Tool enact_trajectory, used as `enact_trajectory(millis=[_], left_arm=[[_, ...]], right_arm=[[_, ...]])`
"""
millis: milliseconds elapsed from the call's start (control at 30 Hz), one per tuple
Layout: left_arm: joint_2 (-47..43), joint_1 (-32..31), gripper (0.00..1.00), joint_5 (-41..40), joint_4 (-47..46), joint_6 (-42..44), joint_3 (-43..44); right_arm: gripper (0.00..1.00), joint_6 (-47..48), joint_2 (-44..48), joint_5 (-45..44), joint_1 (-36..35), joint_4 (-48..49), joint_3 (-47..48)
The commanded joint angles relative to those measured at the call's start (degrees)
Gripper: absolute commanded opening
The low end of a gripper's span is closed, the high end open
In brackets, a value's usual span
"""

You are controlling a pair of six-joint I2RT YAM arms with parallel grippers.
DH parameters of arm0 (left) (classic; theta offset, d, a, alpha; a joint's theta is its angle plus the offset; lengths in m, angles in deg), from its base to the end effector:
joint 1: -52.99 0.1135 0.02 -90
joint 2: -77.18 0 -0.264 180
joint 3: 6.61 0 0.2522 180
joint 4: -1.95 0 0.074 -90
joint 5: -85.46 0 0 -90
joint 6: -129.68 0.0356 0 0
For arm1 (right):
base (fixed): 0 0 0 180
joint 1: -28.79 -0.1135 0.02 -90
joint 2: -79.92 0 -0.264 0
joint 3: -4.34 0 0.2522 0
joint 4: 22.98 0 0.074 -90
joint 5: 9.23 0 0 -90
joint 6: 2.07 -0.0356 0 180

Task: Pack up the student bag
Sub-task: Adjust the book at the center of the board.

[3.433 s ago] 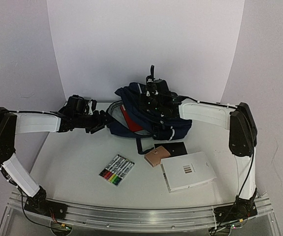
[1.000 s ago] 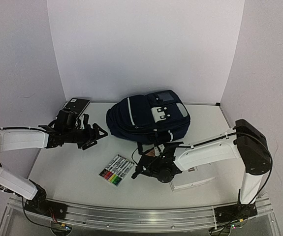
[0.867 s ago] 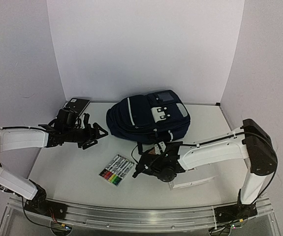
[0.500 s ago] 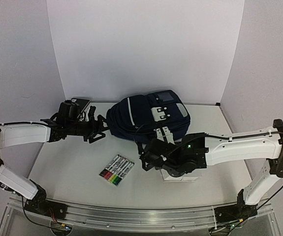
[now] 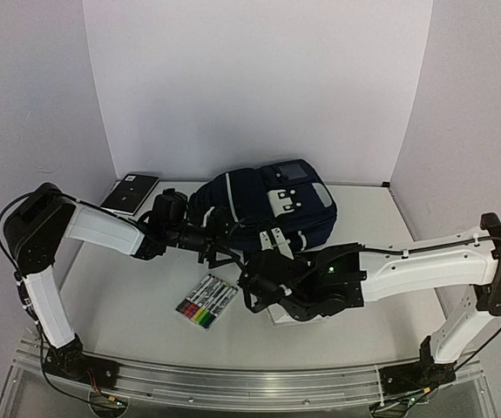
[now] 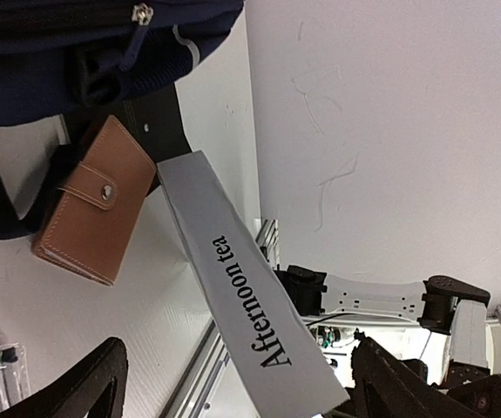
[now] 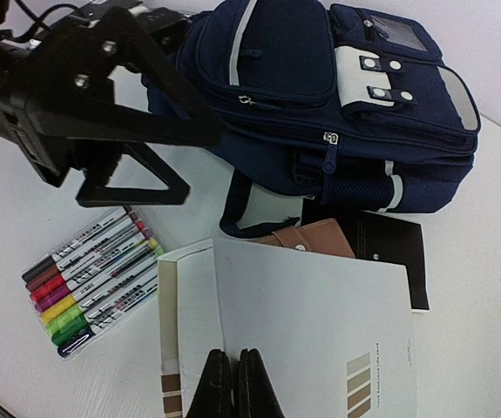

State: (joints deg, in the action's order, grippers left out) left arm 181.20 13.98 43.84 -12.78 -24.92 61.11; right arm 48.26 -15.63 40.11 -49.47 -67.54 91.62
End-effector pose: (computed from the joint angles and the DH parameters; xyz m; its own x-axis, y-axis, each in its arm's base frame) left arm 0.2770 -0.2586 0.1844 -0.9882 0.0284 -0.1506 0.1530 0.2427 -0.9580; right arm 0.0952 0.3440 0.2595 -0.5478 -0.2560 -0.7965 -0.4065 0.9135 -0.0140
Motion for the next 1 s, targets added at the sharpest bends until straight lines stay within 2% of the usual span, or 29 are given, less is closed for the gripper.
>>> enact_trajectory(millis=[0,133,500,600,700,800,967], left_arm=[[5.9,-3.1,0.89,6.4,-14.4,-9.0,5.3],[8.7,-4.5,0.89,6.4,-15.0,-9.8,7.7],[12.3,-7.0,0.89,9.6,-4.7,-7.0,11.6],[12.1,-7.4,0.81,9.7,0.6,-4.3,12.2],[12.0,-7.5,0.63,9.8,2.8,-3.4,12.3],[11.8,-7.5,0.49,9.6,4.1,-3.1,12.6],[12.2,-7.5,0.38,10.5,5.2,-3.2,13.3]], right_arm=[[0.0,1.2,-2.1,0.2,-1.3,3.2,2.2],[0.0,1.5,-2.6,0.1,-1.8,3.4,2.0],[0.0,4.9,-0.9,-0.3,-2.9,7.5,0.1],[0.0,5.3,-0.2,-0.5,-3.1,8.1,-0.7],[0.0,5.6,0.6,-0.4,-3.1,8.6,-1.8],[0.0,5.5,1.4,-0.6,-3.2,8.8,-2.8],[0.01,5.0,2.3,-0.6,-3.2,9.0,-4.4]])
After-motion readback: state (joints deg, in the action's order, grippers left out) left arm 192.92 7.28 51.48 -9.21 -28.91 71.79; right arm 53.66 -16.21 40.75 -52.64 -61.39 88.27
